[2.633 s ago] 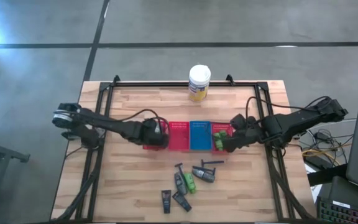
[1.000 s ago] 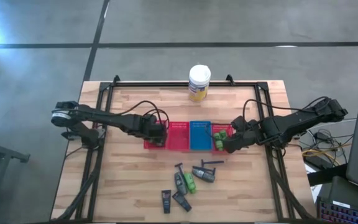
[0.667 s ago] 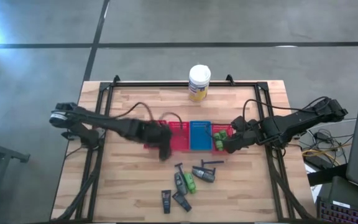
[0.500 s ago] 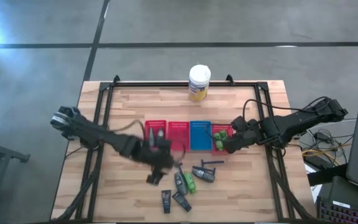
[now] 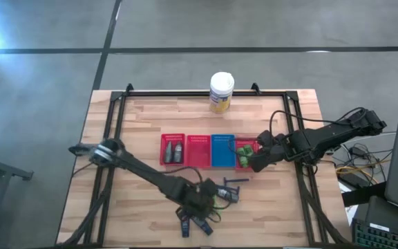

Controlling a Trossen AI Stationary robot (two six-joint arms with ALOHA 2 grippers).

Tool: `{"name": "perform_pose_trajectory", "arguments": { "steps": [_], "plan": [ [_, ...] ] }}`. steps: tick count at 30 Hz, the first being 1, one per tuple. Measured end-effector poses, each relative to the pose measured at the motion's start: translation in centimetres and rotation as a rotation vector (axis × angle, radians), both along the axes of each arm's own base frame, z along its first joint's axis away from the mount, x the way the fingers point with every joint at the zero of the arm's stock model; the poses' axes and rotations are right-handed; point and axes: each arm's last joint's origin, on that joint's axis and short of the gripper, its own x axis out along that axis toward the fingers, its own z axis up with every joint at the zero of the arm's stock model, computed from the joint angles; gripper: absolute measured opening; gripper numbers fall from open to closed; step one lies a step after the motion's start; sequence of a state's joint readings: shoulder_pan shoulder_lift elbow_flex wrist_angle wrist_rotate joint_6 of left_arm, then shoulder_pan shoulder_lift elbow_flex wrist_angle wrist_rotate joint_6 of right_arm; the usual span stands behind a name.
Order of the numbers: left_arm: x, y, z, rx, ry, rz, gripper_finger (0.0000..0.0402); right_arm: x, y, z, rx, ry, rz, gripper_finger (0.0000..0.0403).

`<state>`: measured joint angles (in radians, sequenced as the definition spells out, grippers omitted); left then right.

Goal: Pick & Place Travel size toiletries
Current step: Put the gray deodorant into the left red bin

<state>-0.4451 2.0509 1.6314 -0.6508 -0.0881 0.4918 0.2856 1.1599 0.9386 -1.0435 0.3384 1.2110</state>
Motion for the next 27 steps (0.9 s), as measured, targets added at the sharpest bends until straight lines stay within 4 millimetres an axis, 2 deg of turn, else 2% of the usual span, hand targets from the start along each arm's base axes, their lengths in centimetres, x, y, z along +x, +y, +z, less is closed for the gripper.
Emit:
{"name": "perform_pose_trajectory", "arguments": {
  "steps": [5, 10, 19, 24, 27],
  "plan": [
    [0.2, -0.4, -1.5, -0.002, 0.088, -0.038, 0.0292, 0.0, 0.1, 0.0, 0.012, 0.008, 0.018, 0.0364],
    [0.2, -0.5, -2.0, -0.013, 0.073, -0.038, 0.0286, 0.0, 0.2, 0.0, 0.015, 0.01, 0.025, 0.0364],
    [-0.5, -0.1, -4.2, -0.051, 0.124, -0.024, 0.0238, -0.1, 0.1, -0.2, 0.014, 0.019, 0.028, 0.0364],
    [-0.7, 0.0, -4.1, -0.07, 0.151, 0.051, 0.0215, -0.1, 0.1, -0.2, 0.014, 0.019, 0.028, 0.0364],
    [-1.1, 0.4, -3.5, -0.05, 0.151, 0.159, 0.0215, -0.1, 0.1, -0.2, 0.014, 0.018, 0.028, 0.0364]
  ]
}}
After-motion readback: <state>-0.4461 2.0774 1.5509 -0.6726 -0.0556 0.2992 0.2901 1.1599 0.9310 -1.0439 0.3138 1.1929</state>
